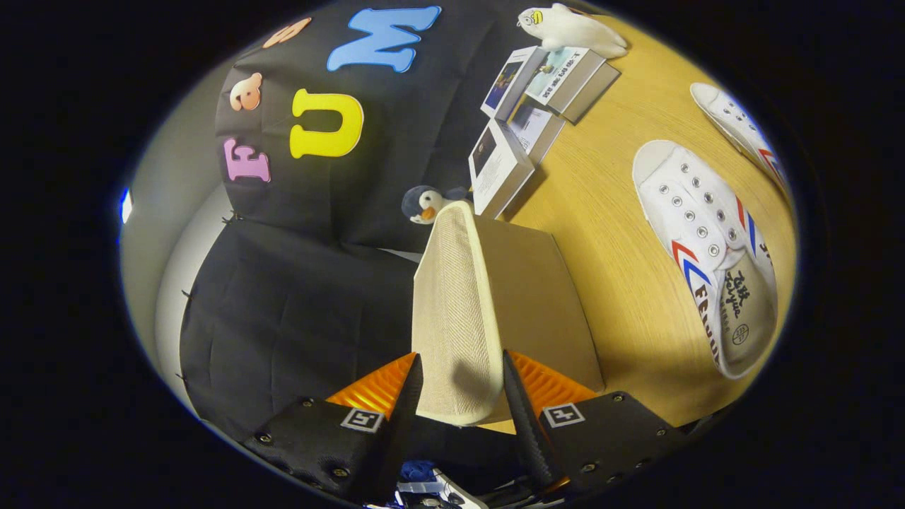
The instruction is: Open the storage box then place both shoes into the box .Put the left shoe in first, then the right shoe, with the right side of both shoes facing outward in a uniform manner.
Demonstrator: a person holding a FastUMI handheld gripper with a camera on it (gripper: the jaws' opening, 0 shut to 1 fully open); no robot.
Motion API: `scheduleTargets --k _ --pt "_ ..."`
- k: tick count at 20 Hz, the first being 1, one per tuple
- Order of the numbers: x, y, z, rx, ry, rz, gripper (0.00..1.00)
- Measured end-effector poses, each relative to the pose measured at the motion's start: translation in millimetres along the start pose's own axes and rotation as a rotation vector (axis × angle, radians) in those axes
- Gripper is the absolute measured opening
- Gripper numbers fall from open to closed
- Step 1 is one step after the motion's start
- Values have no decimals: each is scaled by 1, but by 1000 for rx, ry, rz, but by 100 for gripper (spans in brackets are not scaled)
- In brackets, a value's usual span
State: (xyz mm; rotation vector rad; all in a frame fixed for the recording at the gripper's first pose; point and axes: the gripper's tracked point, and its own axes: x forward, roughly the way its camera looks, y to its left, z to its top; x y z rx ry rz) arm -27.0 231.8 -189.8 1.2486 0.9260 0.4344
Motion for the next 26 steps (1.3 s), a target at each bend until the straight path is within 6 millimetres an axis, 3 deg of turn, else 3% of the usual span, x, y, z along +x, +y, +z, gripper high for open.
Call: scheduleTargets --k 2,4,5,7,8,9,12,18,26 --pt "-1 -5 -2 4 17 -18 67" --pt "2 -10 2 9 -2 -40 28" --pt "-2 -8 0 12 13 -37 22" --pt "2 -10 1 -14 22 -15 22" --pt "3 -8 5 -2 -10 -22 11" --pt "-8 3 4 0 1 -7 0" --pt "-13 21 6 -16 9 11 0" --pt "-16 88 7 -119 8 89 0" --pt "2 158 -14 -290 3 131 0"
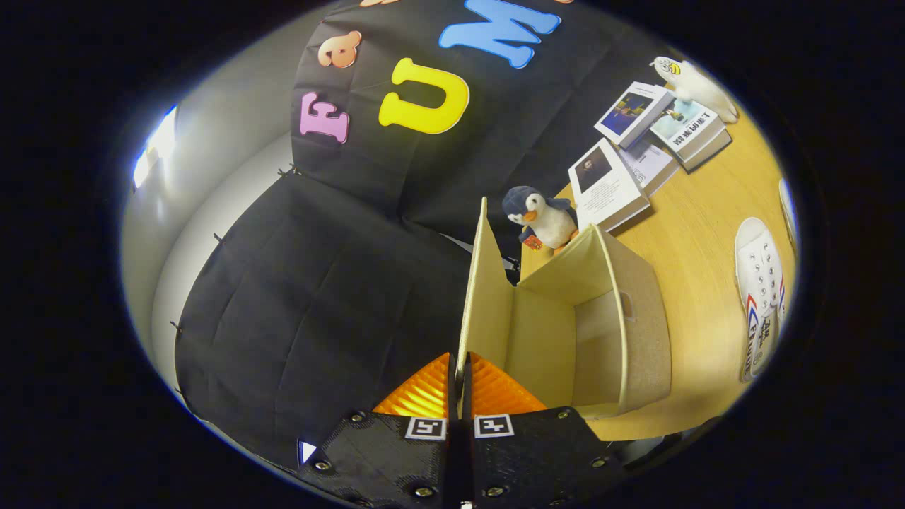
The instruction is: Open the storage box then place both shoes into the box .Put the left shoe in first, then the right shoe, with the right side of both shoes facing outward in a uniform manner.
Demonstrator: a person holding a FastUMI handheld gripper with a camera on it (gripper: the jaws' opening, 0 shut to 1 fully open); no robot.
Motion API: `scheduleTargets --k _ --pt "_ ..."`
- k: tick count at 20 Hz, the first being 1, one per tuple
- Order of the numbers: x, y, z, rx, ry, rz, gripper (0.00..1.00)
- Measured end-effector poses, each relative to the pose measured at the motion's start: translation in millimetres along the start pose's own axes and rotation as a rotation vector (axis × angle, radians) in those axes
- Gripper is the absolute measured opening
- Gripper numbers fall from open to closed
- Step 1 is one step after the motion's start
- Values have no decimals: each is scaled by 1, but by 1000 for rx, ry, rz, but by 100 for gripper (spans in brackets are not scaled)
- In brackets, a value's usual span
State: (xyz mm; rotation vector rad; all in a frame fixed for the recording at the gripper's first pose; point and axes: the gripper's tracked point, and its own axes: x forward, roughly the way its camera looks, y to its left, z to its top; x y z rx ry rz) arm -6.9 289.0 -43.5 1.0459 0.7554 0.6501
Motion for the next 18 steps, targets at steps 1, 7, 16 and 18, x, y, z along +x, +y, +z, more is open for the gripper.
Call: scheduleTargets --k 1,7,16,18 --pt "4 7 -1 -17 1 5 0" --pt "28 42 -16 -107 3 17 0" --pt "76 79 -43 -275 48 42 9" --pt "83 85 -49 -328 73 50 15"
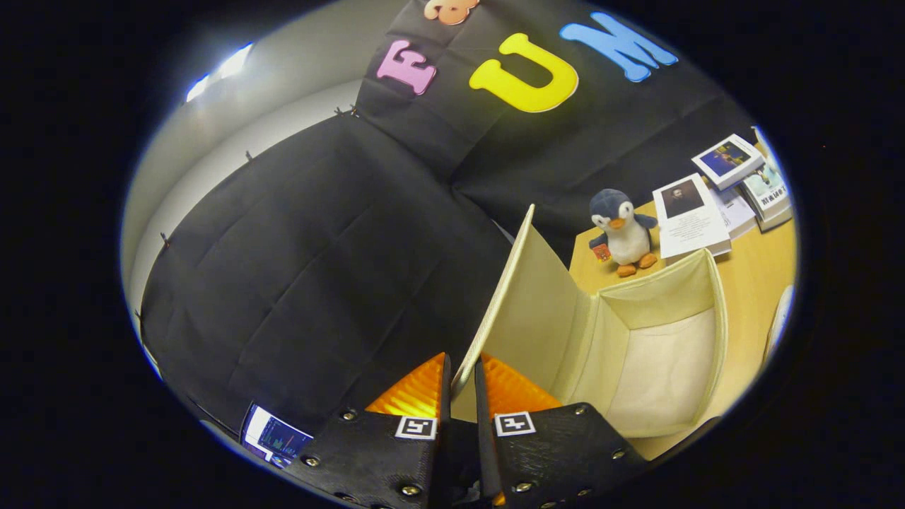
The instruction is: Open the storage box then place both shoes into the box .Put the left shoe in first, then the right shoe, with the right side of both shoes facing outward in a uniform manner.
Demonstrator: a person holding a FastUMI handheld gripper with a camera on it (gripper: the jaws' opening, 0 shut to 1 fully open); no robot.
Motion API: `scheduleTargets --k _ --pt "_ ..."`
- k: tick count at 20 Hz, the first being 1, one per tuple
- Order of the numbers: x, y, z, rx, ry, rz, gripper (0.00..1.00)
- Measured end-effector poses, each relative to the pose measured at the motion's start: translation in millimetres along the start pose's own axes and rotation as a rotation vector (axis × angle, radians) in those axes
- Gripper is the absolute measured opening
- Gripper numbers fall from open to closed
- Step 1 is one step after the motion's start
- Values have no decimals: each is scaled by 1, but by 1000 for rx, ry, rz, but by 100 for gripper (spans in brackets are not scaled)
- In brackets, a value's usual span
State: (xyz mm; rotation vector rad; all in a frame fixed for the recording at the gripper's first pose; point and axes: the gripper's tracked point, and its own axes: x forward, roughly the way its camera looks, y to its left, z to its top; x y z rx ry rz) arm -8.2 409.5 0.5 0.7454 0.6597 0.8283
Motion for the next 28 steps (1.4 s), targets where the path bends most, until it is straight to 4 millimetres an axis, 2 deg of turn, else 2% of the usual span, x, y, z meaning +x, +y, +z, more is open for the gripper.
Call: scheduleTargets --k 1,2,3,5,7,10,13,19,22,28 --pt "7 1 -2 -30 11 7 19" --pt "5 2 -2 -60 12 14 21" --pt "8 3 -2 -91 10 19 29" --pt "7 10 -1 -139 8 27 74" --pt "3 3 -1 -189 20 3 91" --pt "-7 -11 1 -228 30 -35 93" --pt "-24 -30 13 -263 6 -96 97" --pt "-68 -71 44 -356 -59 -235 96" --pt "-90 -97 57 -395 -78 -308 97" --pt "-126 -150 67 -387 -99 -424 97"
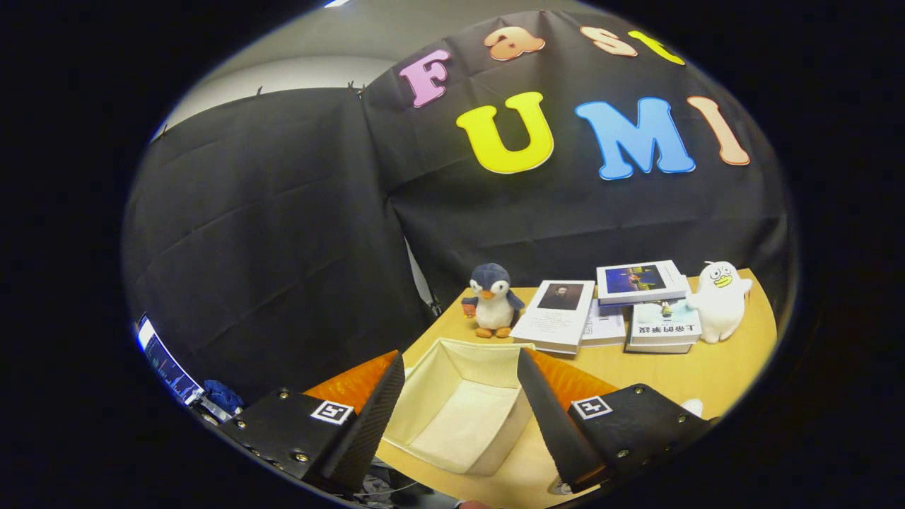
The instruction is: Open the storage box then place both shoes into the box .Put the left shoe in first, then the right shoe, with the right side of both shoes facing outward in a uniform manner.
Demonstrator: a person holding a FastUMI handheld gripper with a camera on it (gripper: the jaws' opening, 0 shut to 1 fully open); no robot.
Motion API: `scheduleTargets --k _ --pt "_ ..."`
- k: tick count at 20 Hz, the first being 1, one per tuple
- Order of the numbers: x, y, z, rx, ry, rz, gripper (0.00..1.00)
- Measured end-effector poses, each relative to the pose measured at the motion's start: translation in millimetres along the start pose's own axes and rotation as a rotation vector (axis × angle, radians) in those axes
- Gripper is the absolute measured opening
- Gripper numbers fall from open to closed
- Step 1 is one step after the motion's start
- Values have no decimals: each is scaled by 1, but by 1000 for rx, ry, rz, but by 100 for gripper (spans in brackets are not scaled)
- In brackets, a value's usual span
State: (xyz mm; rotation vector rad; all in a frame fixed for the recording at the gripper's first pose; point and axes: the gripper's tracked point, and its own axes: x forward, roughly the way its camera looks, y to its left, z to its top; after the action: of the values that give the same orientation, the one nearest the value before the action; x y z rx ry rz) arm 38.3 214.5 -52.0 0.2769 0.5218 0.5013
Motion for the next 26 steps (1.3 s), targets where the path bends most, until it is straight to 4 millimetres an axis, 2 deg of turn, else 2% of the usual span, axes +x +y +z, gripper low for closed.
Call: scheduleTargets --k 6,14,19,24,26 --pt "-3 -68 -21 6 22 -128 97" --pt "-2 -145 -72 99 121 -234 97" --pt "4 -176 -110 149 201 -270 97" --pt "8 -197 -146 190 277 -294 96" --pt "4 -204 -159 215 309 -295 96"
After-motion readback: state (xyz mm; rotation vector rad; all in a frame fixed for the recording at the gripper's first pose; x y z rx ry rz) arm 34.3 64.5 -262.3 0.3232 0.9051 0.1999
